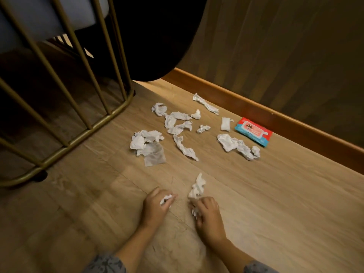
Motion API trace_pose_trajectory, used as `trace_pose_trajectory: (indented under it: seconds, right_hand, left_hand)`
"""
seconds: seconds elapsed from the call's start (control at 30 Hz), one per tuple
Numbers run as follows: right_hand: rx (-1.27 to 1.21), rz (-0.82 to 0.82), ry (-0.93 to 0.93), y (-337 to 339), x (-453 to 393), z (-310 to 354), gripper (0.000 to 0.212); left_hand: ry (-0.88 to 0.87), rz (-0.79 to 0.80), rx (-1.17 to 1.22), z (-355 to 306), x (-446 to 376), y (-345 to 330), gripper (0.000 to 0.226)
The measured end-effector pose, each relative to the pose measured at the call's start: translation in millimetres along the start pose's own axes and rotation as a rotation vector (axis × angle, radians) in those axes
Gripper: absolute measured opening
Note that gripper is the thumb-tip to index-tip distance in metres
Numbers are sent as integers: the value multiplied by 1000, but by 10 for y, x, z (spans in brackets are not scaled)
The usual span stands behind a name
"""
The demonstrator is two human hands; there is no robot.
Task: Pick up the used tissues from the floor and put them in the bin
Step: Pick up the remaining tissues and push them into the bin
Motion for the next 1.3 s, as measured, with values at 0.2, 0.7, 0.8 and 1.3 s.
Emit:
trace_pose_trajectory:
  seconds: [0.2, 0.7, 0.8, 1.3]
  right_hand:
    - [201, 366, 185, 97, 220, 46, 11]
    - [-2, 146, -318, 3102, -725, -572, 23]
    - [-69, 50, -310, 3755, -590, -625, 26]
    - [-27, -619, -501, 6369, 1945, -1825, 51]
  left_hand:
    - [38, 214, -79, -265, 87, -286, 10]
    - [-270, 373, -565, -3081, -375, -516, 62]
    - [-369, 378, -656, -3668, -350, -823, 34]
    - [-654, 627, -212, -6056, 1560, -3028, 24]
Point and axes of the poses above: each hand's wrist, its own x-axis away from the middle knuckle, its own y-axis out of the back of the hand, z = x × y, the point moved 8 cm from there along -x, towards the middle knuckle, and after that the axes turned 10 degrees about y, right-handed, at the moved point
